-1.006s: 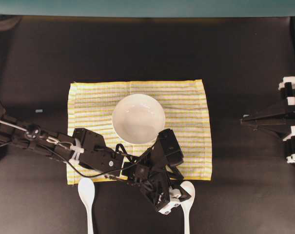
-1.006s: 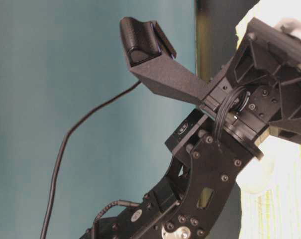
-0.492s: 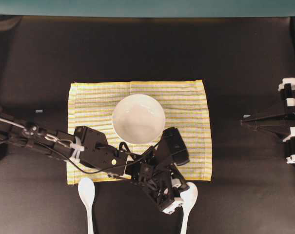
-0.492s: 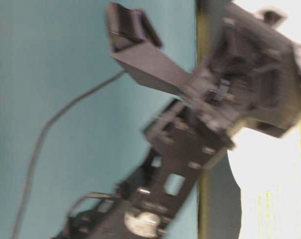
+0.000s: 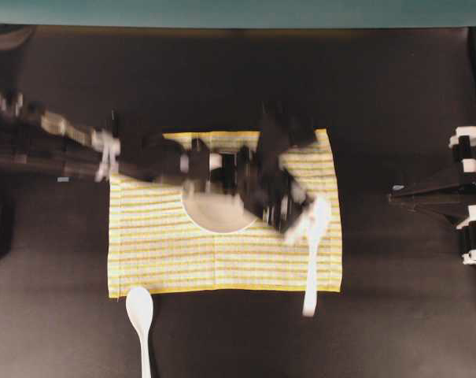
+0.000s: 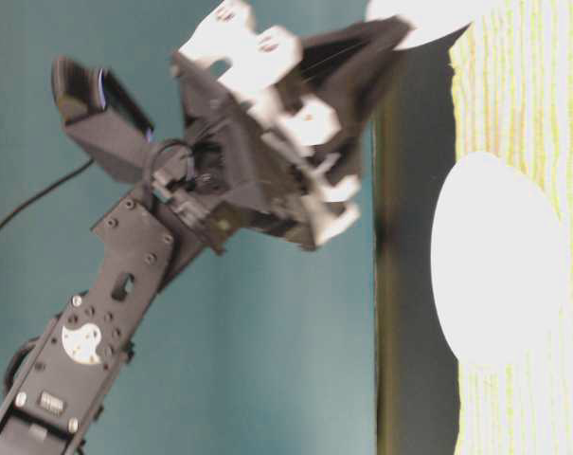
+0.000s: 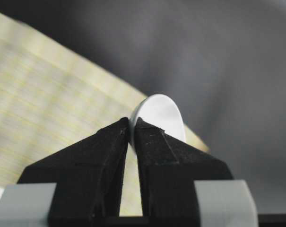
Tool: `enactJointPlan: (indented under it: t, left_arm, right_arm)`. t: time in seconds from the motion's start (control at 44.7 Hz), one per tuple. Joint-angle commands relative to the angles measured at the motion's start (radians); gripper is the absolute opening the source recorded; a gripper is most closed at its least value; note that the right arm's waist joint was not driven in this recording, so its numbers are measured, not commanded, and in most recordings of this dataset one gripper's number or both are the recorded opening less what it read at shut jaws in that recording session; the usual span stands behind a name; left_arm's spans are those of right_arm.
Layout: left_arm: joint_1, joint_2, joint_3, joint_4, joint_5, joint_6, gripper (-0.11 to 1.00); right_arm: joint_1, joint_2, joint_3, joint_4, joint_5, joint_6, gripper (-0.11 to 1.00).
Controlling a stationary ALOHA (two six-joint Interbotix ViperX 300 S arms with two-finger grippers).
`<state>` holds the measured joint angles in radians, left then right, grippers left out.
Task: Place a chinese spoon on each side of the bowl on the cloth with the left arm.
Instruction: 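Lift the spoon and carry it to the cloth right of the bowl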
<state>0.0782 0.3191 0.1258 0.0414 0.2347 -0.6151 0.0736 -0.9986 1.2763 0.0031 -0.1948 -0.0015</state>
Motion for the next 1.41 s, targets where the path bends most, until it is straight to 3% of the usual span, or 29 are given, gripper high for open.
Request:
enactJointPlan:
  t: [0.0,0.224,0.76,1.387]
  left_arm:
    - [0.066,-0.023,-0.032,0.003,0.018,0.003,0.07]
    - [0.118,-0.011,-0.040,0.003,0.069,0.009,0.07]
    - [0.089,0.080,-0.046,0.003,0.071,0.038,0.07]
    - [0.087,0.149,-0.048,0.003,-0.031,0.066,0.07]
  right_arm:
    - [0.000,0.002,-0.006,0.002,-0.011,0.005,0.01]
    - [-0.002,-0.006,-0.003,0.002,-0.008,0.005,0.01]
    - [-0.002,-0.006,0.000,0.000,-0.008,0.003,0.01]
    - [-0.002,-0.006,0.008,0.002,-0.005,0.006,0.01]
